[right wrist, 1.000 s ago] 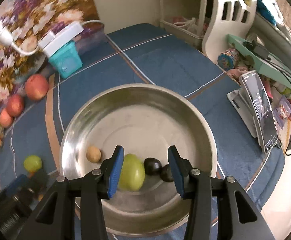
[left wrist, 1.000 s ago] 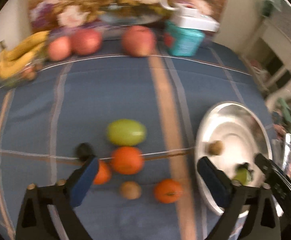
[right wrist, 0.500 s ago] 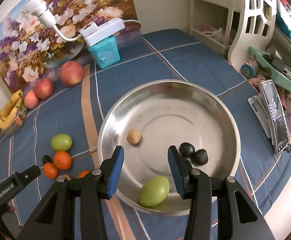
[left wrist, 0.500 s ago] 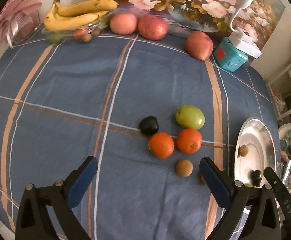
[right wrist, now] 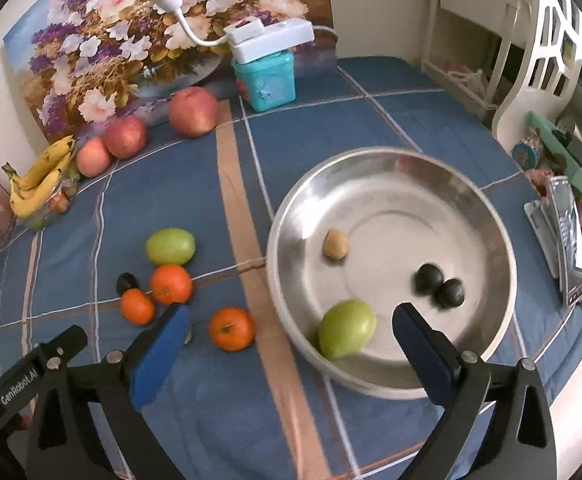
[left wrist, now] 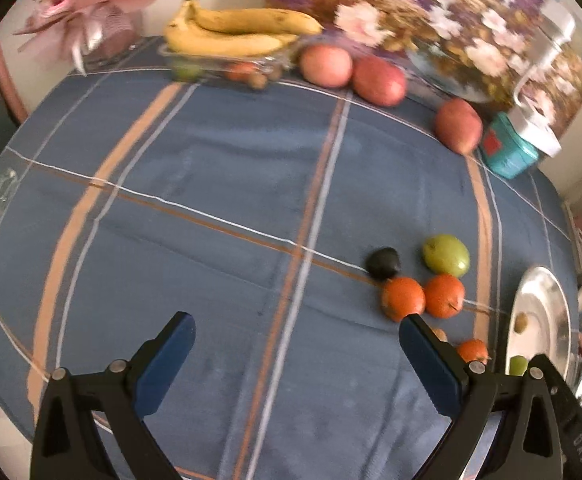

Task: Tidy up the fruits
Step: 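Move both tools back toward the oranges beside the plate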

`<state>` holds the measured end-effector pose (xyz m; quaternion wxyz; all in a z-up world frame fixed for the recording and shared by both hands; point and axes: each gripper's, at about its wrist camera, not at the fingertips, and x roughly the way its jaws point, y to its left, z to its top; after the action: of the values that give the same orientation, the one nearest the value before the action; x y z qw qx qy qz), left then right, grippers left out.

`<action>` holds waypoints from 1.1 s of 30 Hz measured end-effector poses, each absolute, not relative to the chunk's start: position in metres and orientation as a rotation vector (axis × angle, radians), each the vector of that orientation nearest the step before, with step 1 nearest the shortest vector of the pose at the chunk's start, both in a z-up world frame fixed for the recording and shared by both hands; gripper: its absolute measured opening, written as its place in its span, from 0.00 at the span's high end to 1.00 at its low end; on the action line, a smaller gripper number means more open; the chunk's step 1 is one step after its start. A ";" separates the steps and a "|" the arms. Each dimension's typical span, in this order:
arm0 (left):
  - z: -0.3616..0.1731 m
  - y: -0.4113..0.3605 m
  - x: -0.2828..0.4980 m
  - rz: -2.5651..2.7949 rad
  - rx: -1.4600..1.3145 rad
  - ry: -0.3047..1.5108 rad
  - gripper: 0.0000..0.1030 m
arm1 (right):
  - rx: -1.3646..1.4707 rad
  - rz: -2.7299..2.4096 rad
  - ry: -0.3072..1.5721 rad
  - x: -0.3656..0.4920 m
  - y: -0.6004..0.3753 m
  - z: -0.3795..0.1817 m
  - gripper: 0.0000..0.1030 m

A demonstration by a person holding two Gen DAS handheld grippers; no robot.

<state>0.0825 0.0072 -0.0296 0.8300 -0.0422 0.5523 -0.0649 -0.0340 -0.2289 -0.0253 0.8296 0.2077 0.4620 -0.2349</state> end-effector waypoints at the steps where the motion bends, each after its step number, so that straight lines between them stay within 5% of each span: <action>1: -0.029 0.009 0.084 -0.133 -0.088 1.173 0.00 | 0.445 -0.495 0.987 -0.032 -0.227 -0.026 0.02; 33: -0.069 -0.035 0.137 -0.273 -0.157 1.337 0.00 | 0.564 -0.565 1.115 0.032 -0.243 -0.047 0.02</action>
<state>0.1369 -0.0353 -0.0691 0.7734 -0.0726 0.6170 -0.1260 0.0322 -0.2429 -0.0465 0.7740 0.2603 0.5148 -0.2610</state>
